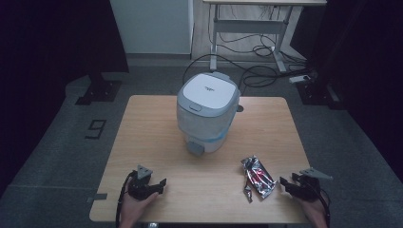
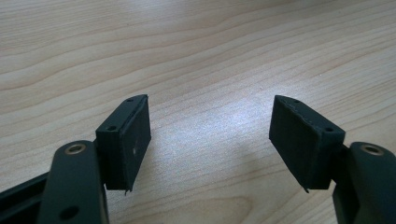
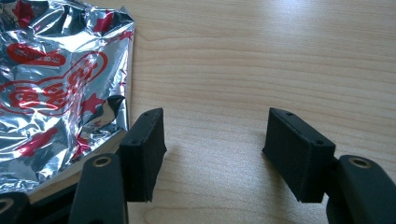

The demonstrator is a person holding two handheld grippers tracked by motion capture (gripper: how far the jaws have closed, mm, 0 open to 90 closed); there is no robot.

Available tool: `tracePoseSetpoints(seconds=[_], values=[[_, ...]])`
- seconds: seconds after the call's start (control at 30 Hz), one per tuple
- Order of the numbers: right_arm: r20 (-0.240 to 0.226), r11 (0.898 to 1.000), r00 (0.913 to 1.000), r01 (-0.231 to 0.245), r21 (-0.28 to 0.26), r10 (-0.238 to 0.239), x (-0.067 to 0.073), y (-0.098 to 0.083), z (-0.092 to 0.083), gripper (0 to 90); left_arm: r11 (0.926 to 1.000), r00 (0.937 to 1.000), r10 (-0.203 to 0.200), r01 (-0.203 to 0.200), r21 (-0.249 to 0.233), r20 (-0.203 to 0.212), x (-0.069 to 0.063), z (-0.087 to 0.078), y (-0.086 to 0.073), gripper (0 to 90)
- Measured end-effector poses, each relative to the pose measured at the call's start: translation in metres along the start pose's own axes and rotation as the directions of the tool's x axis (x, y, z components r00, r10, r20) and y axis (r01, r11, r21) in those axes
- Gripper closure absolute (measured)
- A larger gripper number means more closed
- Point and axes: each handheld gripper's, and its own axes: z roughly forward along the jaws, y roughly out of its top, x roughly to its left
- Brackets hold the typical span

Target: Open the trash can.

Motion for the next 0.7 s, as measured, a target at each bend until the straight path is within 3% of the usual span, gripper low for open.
tracePoseSetpoints(seconds=[0.43, 0.7], values=[[0.007, 1.0, 0.9999, 0.008, 0.002, -0.008, 0.0009, 0.0002, 0.0004, 37.3, 0.9997, 0.9999, 0.006, -0.005, -0.025, 0.011, 0.0009, -0.0044, 0.0014, 33.3], [0.005, 1.0, 1.0, 0.006, 0.001, -0.006, 0.0007, 0.0002, 0.0005, 37.5, 0.999, 0.9996, 0.006, -0.005, -0.044, 0.026, 0.0021, -0.0073, 0.0049, 44.8]])
